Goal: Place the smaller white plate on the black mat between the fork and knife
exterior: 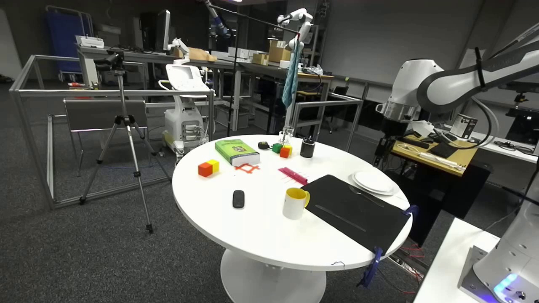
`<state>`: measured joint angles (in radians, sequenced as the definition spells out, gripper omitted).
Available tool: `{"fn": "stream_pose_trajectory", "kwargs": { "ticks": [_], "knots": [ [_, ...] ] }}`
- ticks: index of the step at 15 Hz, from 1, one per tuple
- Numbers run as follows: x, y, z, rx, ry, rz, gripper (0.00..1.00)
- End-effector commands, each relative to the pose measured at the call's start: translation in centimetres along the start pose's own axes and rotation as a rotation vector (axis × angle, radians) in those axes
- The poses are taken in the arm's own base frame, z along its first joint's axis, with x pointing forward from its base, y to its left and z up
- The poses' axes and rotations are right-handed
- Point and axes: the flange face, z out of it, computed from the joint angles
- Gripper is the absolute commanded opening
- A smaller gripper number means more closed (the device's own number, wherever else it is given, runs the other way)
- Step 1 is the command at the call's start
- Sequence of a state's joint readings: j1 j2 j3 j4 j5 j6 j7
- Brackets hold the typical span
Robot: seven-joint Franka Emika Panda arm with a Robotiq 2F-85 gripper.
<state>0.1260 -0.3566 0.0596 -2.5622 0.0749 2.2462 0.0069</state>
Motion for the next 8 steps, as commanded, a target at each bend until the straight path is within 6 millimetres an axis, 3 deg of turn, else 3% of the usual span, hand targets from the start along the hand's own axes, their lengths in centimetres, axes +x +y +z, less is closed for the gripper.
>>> {"fn": "stream_pose_trajectory", "kwargs": {
  "ticks": [1, 4, 8],
  "knots": [
    [0.9, 4.4, -1.6, 0.03, 0.021, 0.07, 1.0],
    [1.9, 6.6, -2.7, 0.027, 0.054, 0.112, 1.0],
    [2.9, 7.7, -3.6, 0.019, 0.08, 0.093, 1.0]
  ]
}}
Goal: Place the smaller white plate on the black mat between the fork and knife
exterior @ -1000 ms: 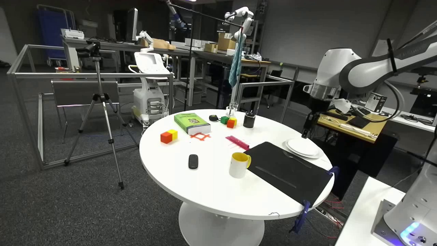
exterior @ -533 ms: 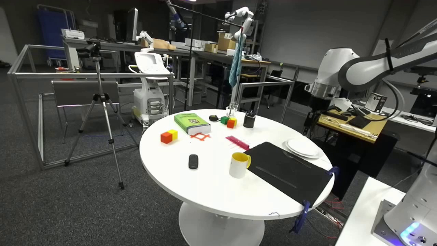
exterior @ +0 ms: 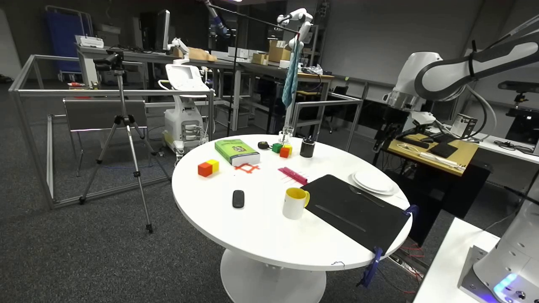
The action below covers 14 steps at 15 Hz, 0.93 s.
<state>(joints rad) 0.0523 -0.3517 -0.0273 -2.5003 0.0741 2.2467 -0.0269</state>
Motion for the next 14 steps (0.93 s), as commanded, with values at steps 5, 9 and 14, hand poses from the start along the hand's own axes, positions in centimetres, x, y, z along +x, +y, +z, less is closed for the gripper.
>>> {"fn": "stream_pose_trajectory", "kwargs": {
  "ticks": [5, 9, 14],
  "knots": [
    [2.8, 3.5, -1.2, 0.003, 0.045, -0.017, 1.0],
    [3.9, 6.5, -1.1, 0.002, 0.056, 0.003, 1.0],
    [4.8, 10.4, -1.0, 0.012, 0.056, 0.0, 1.0]
  ]
}}
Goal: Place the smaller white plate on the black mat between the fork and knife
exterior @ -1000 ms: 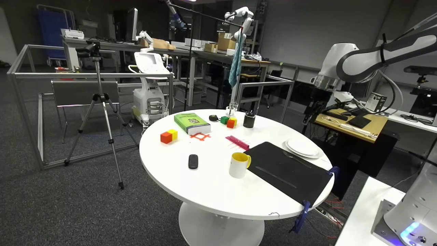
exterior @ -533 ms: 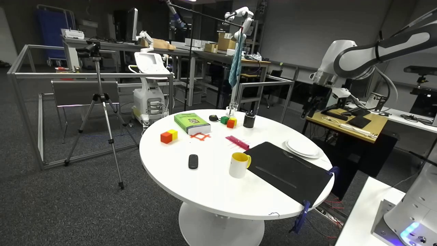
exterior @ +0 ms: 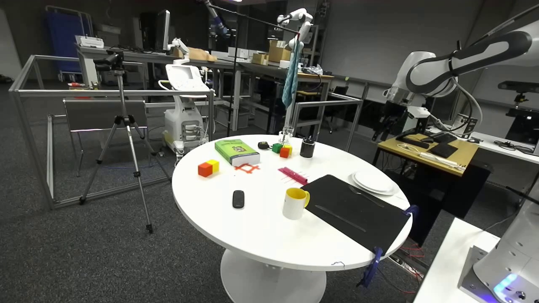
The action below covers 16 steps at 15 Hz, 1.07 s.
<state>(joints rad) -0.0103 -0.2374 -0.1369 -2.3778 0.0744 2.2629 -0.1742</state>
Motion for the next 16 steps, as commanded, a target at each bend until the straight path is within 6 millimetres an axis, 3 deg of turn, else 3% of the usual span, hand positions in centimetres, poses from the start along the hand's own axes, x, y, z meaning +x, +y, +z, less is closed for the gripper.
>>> {"fn": "stream_pose_trajectory", "kwargs": {
  "ticks": [1, 16],
  "knots": [
    [1.2, 3.0, -0.2, 0.021, 0.019, -0.032, 1.0],
    [-2.1, 15.2, -0.2, 0.162, 0.077, -0.153, 1.0]
  ]
}}
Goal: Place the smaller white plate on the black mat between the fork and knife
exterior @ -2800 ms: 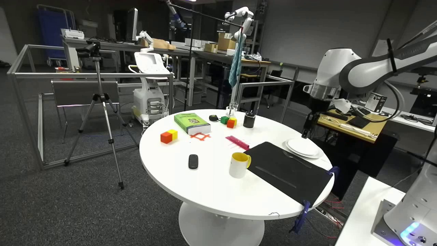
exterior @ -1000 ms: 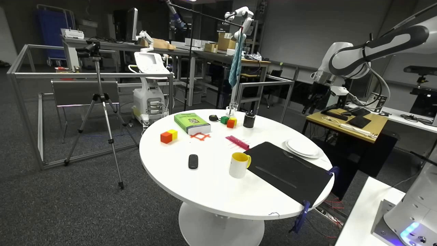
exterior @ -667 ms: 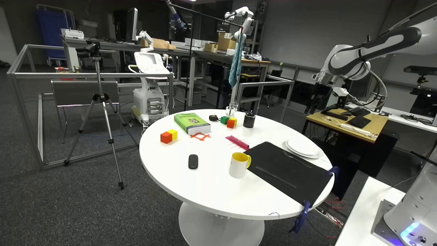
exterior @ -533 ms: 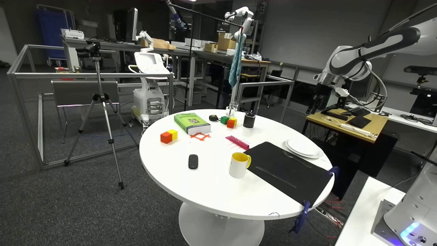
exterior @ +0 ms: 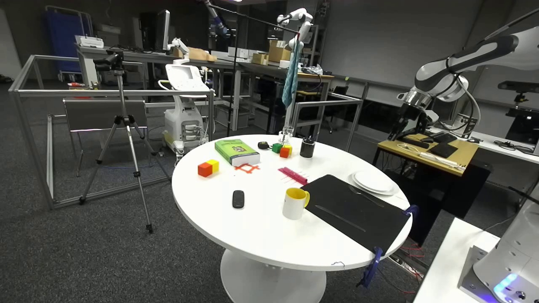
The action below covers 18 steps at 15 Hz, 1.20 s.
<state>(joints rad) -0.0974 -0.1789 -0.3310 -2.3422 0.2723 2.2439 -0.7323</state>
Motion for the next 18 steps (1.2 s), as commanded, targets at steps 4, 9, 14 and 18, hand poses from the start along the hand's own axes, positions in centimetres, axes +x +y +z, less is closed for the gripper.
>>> {"fn": "stream_pose_trajectory", "kwargs": {
  "ticks": [4, 9, 14, 18],
  "knots": [
    [-0.6, 4.8, -1.2, 0.052, 0.021, 0.042, 1.0],
    [-0.4, 7.4, -1.2, 0.131, 0.001, 0.1, 1.0],
    [-0.2, 10.0, -0.8, 0.21, -0.011, 0.164, 1.0],
    [-0.3, 12.2, -0.6, 0.248, -0.03, 0.187, 1.0]
  ]
}}
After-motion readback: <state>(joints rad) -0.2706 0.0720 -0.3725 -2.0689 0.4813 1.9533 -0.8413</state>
